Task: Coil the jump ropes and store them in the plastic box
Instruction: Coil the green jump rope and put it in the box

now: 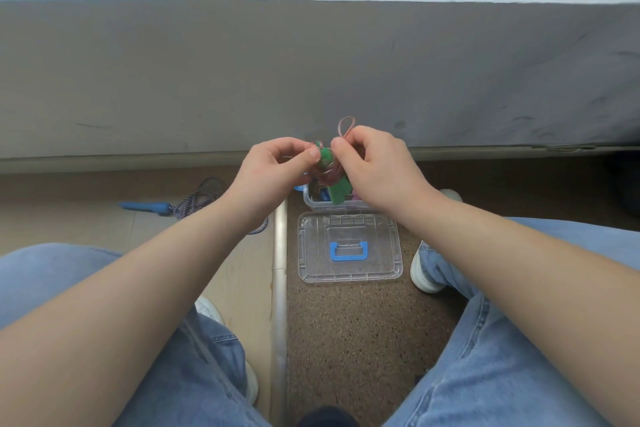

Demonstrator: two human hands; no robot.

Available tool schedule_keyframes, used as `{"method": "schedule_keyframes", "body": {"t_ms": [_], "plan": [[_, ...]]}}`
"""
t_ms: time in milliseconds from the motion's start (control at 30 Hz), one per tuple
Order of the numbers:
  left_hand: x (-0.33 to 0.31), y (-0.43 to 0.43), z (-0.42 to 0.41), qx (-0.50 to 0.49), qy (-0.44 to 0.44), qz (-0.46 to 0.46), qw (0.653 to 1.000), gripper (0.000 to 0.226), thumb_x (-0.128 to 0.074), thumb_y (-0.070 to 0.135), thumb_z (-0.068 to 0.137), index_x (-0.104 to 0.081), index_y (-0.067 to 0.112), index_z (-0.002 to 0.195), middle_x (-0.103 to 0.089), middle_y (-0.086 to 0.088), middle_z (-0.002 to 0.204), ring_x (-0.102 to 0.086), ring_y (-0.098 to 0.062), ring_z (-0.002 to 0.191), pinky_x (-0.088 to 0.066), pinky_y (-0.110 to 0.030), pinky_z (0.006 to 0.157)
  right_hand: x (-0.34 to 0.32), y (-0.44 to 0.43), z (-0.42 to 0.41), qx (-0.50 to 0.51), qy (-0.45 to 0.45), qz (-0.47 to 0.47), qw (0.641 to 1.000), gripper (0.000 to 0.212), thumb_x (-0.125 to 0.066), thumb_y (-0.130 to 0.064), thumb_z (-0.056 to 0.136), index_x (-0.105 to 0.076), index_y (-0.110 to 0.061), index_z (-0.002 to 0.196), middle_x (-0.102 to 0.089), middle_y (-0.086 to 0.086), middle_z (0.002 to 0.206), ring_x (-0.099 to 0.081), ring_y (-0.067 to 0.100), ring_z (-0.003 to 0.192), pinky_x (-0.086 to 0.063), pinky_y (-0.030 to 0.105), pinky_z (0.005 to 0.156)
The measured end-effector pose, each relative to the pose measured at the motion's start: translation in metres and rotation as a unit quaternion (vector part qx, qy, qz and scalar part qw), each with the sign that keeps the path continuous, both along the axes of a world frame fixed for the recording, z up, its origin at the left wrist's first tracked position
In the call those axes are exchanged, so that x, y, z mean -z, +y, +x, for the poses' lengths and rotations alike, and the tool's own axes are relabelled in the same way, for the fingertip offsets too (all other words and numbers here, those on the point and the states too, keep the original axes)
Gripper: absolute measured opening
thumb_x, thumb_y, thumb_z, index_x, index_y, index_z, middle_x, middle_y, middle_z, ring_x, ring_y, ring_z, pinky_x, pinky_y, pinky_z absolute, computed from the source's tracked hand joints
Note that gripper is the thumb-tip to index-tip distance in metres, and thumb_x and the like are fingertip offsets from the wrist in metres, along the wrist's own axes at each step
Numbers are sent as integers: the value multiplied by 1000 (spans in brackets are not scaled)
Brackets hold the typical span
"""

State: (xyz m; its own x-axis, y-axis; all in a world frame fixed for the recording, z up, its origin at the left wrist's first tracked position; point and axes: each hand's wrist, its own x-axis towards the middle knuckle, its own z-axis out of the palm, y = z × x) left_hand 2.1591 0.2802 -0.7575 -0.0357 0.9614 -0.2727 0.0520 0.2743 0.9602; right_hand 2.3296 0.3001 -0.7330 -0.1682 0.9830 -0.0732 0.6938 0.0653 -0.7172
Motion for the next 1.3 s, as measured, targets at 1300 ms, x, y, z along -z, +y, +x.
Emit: {"method": "schedule_keyframes", "body": {"t_ms": [1300], "plan": [[-4,-10,13,-7,225,78,971,9,-72,20,84,-75,27,88,-75,17,81,-69,7,78,-52,-16,78,-11,3,1,-239,-308,55,919,7,-41,-22,99,-37,-19,93,-45,4,87,-44,30,77,-33,36,69]]}}
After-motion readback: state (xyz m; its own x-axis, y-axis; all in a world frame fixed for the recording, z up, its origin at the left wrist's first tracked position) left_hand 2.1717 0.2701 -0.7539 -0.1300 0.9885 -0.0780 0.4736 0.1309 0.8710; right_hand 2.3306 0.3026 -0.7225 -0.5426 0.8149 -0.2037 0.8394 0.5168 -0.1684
